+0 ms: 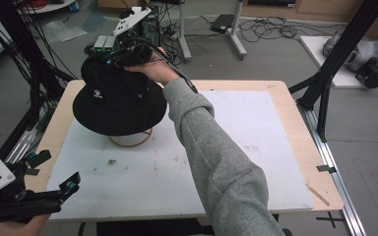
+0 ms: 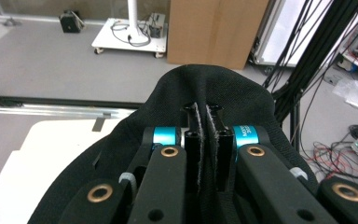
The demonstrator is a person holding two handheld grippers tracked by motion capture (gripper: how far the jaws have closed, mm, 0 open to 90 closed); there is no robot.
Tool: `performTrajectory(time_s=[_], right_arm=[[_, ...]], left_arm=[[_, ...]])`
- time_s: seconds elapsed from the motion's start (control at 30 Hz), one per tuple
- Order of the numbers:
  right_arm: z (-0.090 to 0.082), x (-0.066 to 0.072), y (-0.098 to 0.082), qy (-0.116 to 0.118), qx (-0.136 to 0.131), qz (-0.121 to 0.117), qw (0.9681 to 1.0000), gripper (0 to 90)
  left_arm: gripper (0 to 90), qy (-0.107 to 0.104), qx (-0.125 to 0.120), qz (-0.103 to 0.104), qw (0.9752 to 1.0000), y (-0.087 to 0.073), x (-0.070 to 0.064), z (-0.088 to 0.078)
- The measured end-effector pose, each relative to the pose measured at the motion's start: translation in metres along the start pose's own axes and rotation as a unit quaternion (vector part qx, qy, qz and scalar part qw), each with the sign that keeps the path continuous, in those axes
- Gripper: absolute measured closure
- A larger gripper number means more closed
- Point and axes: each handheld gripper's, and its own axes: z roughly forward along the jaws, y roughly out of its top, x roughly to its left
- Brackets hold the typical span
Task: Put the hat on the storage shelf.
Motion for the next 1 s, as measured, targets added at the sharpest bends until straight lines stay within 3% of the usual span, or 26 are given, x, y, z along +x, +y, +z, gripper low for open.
performTrajectory(time_s=[0.3, 0.53, 0.73, 0.87, 1.0], right_arm=[[-0.001, 0.001, 0.000, -0.001, -0.002, 0.002, 1.0000, 86.1], [-0.003, 0.002, -0.001, -0.005, -0.009, 0.012, 0.9999, 79.6], [-0.007, 0.003, 0.000, -0.011, -0.013, 0.019, 0.9997, 69.0], [-0.013, 0.003, 0.001, -0.025, -0.008, 0.023, 0.9994, 54.3], [-0.019, 0.001, -0.001, -0.031, -0.014, 0.051, 0.9981, 35.5]], left_arm=[[1.7, 0.004, 0.002, -0.003, 1.0000, -0.001, 0.003, -0.001], [1.7, 0.000, -0.002, -0.002, 1.0000, 0.000, 0.001, -0.001], [1.7, -0.002, 0.000, 0.000, 1.0000, 0.000, 0.000, 0.001], [1.8, -0.003, 0.000, 0.000, 1.0000, 0.000, 0.000, 0.002], [1.7, -0.002, 0.000, 0.001, 1.0000, 0.001, 0.000, 0.002]])
